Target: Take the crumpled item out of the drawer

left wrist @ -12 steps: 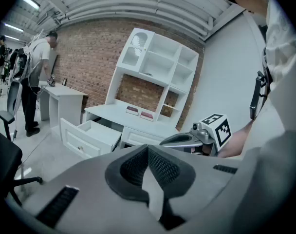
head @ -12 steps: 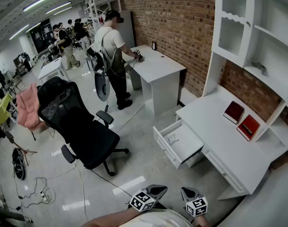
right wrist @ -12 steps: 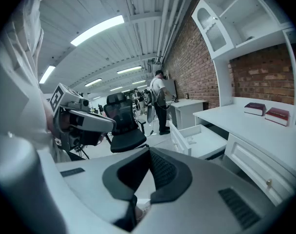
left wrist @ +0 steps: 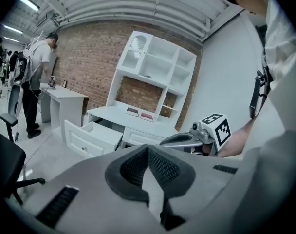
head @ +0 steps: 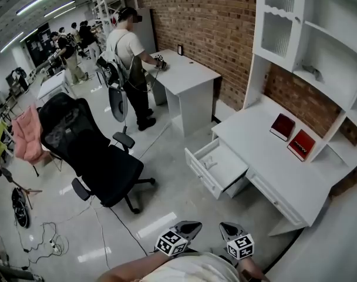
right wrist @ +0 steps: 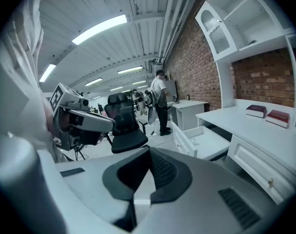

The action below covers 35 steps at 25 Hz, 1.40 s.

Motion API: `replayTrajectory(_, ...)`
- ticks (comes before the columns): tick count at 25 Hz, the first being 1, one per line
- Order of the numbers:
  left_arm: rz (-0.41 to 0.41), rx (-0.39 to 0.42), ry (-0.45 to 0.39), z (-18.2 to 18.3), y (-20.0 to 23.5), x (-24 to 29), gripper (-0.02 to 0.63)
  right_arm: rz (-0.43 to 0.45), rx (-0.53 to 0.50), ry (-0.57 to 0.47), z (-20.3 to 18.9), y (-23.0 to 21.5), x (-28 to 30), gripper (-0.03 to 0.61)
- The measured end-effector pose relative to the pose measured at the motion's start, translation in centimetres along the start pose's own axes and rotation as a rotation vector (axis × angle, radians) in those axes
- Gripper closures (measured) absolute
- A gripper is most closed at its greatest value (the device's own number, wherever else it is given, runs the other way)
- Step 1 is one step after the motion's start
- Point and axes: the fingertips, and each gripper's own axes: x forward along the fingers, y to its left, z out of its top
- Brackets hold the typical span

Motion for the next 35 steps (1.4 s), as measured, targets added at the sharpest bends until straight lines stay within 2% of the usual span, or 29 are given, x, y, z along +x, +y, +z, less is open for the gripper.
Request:
replayTrajectory(8,0.046,-0.010,0.001,0.1,0.6,-1.8,0.594,0.023,0.016,-0.022,1.1,0.8,0.5,0.555)
replayTrajectory(19,0.122,-0.039,-0.035,0.7,-0.3,-0.3,0.594,0.016,0.034,-0.008,0.2,-2.5,-1.4,0.554)
replayTrajectory(29,0.115,-0.028,-0.026,0.9,-0.4,0.9,0.594,-0.006,0.065,-0.023,-0.4,-4.1,-1.3,0.555)
replayTrajectory(35,0.067,-0.015,-0.012,1.1,-0.2,3.3,0.594,-0.042,0.098,-0.009,-1.5,-5.5,-1.3,0.554)
